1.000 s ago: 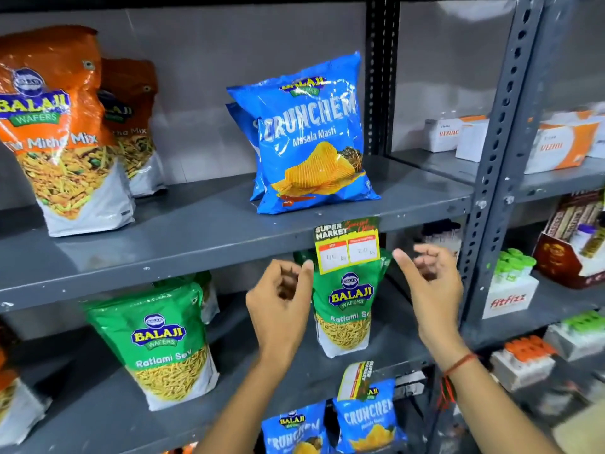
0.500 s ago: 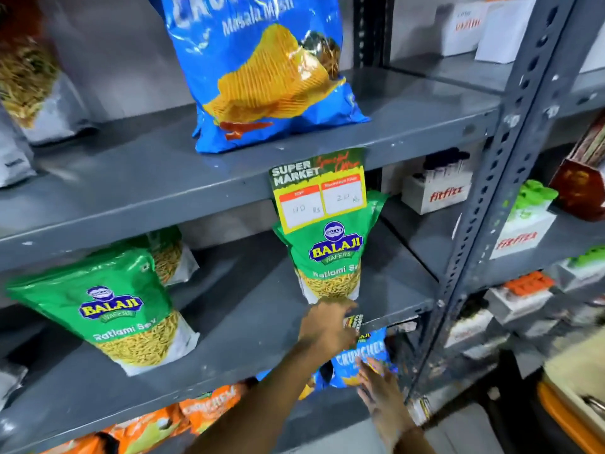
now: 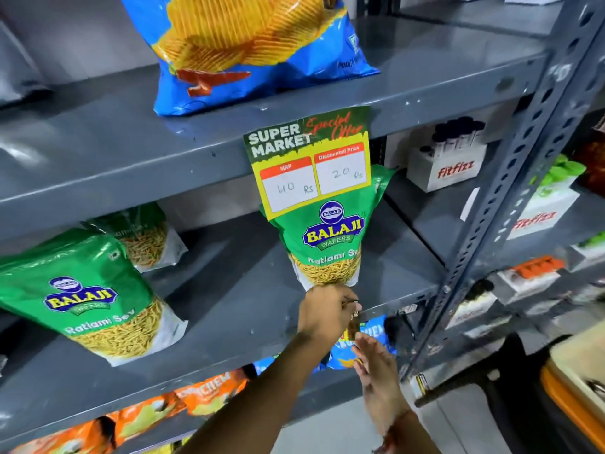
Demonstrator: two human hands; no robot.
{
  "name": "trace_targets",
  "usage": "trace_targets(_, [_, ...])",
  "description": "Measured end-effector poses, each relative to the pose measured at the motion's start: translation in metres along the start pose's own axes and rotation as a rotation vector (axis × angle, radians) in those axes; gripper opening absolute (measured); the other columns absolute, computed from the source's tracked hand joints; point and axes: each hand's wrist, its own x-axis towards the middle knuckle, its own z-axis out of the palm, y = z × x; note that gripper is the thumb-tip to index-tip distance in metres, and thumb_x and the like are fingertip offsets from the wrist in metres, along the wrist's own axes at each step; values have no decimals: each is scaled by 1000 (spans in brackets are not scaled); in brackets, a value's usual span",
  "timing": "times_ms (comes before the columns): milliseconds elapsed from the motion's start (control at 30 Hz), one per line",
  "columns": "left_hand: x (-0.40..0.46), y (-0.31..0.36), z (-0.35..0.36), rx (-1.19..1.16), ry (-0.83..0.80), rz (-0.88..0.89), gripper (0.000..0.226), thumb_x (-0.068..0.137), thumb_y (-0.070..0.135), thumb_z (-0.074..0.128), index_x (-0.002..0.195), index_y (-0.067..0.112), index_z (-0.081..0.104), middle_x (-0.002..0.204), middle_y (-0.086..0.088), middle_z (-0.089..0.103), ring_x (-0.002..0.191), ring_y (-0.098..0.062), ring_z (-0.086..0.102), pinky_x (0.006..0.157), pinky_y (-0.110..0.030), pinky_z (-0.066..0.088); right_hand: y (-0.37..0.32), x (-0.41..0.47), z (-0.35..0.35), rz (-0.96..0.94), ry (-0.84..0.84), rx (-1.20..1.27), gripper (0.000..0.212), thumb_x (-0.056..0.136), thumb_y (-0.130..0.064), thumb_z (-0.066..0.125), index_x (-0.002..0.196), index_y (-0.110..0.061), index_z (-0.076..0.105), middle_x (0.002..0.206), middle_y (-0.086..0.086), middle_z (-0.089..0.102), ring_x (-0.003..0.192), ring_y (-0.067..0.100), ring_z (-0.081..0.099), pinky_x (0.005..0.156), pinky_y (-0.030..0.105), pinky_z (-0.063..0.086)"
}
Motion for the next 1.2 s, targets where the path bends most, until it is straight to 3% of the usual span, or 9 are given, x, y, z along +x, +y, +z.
trace_targets(167, [-33, -19, 3, -214, 133, -211, 18, 77, 45, 71, 86, 29, 76, 83, 9, 79, 81, -12, 72, 74, -31, 56, -28, -9, -27, -394, -51, -269, 4, 83, -8, 70, 79, -8, 70, 81, 4, 72, 78, 16, 63, 76, 32, 46])
trace_targets(333, [-70, -29, 19, -372, 221, -347, 12, 77, 38, 75, 78, 27, 78, 77, 10, 79, 72, -6, 71, 70, -29, 55, -46, -7, -33, -722, 62, -672, 20, 78, -9, 75, 75, -28, 71, 78, -8, 73, 76, 5, 67, 70, 12, 48])
trace_targets(467, [-75, -30, 28, -395, 281, -414, 11, 78, 35, 76, 79, 24, 80, 79, 6, 80, 72, -10, 72, 68, -30, 57, -53, 4, -29, -826, 119, -910, 16, 80, -13, 73, 81, -29, 71, 82, -9, 69, 81, 10, 63, 76, 25, 47])
trace_targets(567, [-71, -31, 32, -402, 315, -425, 14, 79, 35, 76, 80, 21, 80, 79, 4, 80, 72, -11, 72, 68, -32, 59, -52, 11, -23, -831, 119, -916, 17, 83, -17, 71, 82, -33, 68, 85, -7, 69, 84, 13, 63, 76, 25, 48])
trace_targets(700, [-64, -35, 37, -412, 341, -467, 22, 81, 39, 73, 82, 18, 79, 81, 2, 80, 72, -14, 72, 68, -34, 60, -49, 20, -14, -827, 147, -923, 6, 83, -14, 71, 83, -20, 70, 84, 2, 70, 82, 23, 64, 79, 39, 53])
trace_targets(833, [-63, -38, 40, -415, 358, -499, 26, 79, 45, 73, 77, 19, 75, 76, 5, 78, 70, -13, 70, 66, -34, 59, -48, 18, -9, -881, 161, -897, 17, 80, -17, 74, 77, -31, 65, 78, -5, 69, 78, 19, 64, 75, 33, 50])
trace_targets(967, [-69, -46, 39, -436, 369, -533, 34, 75, 53, 74, 71, 19, 69, 68, 7, 75, 64, -10, 67, 62, -34, 57, -44, 14, -6, -852, 220, -706, 24, 76, -16, 79, 70, -28, 59, 74, -4, 67, 70, 20, 64, 69, 32, 52])
trace_targets(1100, [-88, -66, 27, -590, 438, -533, 31, 73, 56, 75, 68, 25, 68, 63, 9, 73, 61, -6, 67, 62, -33, 57, -36, 0, 9, -895, 251, -587, 32, 73, -13, 82, 80, -26, 53, 79, 0, 60, 71, 13, 56, 72, 12, 43])
trace_targets(1200, [-111, -92, 6, -671, 530, -528, 26, 69, 57, 77, 61, 36, 63, 64, 19, 71, 57, -1, 66, 60, -27, 55, -20, -22, 41, -971, 169, -617, 36, 73, -18, 81, 91, -32, 52, 85, -3, 60, 77, 13, 57, 77, 10, 41])
